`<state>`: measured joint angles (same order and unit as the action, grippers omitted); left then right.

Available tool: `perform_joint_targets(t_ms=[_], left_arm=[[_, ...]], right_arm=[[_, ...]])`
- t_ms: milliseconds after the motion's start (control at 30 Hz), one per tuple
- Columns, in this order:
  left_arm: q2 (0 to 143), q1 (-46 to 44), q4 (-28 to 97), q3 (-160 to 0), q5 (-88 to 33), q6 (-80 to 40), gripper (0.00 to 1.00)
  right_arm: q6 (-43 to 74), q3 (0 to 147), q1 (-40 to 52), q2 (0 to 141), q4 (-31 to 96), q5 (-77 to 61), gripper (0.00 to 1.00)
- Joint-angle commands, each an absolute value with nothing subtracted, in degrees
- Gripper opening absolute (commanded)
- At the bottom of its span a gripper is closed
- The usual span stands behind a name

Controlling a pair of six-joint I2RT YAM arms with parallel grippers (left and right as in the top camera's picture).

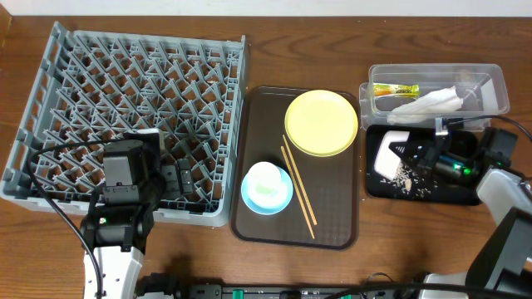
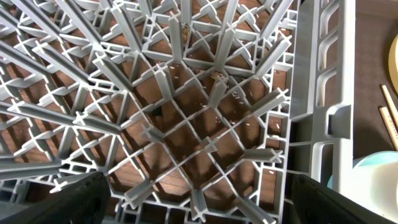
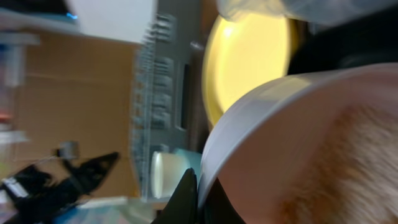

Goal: Sort waste into correct bins and load items into the dishwasher
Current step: 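Tip the pink bowl over the black tray to dump the rice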

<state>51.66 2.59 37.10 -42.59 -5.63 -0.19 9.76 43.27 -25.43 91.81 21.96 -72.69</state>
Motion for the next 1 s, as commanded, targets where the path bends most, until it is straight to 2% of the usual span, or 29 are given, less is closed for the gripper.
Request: perform_joint_targets(t_ms=[0, 333, 533, 833, 967], left_arm=[[51.59, 2.83, 37.12, -44.05, -5.54, -0.71, 0.96], [51.59, 2.83, 37.28, -44.05, -5.54, -0.71, 0.96], [51.59, 2.83, 37.30, -44.05, -5.54, -0.71, 0.96], [51.59, 2.83, 37.30, -44.05, -5.54, -0.71, 0.96], [51.59, 2.83, 37.30, -44.05, -5.54, -0.71, 0.96]], right_arm=[[8.73, 43.24, -28.53, 94.74, 21.12, -83.81, 0.01], [11.03, 43.29, -39.27, 98.56, 18.68, -89.36, 0.01], [18.52, 43.29, -45.15, 98.52, 12.97, -89.38, 0.01], [19.44, 43.29, -37.80, 97.71, 11.07, -88.97, 0.01], [21.56, 43.29, -35.09, 97.71, 11.38, -84.05, 0.01]])
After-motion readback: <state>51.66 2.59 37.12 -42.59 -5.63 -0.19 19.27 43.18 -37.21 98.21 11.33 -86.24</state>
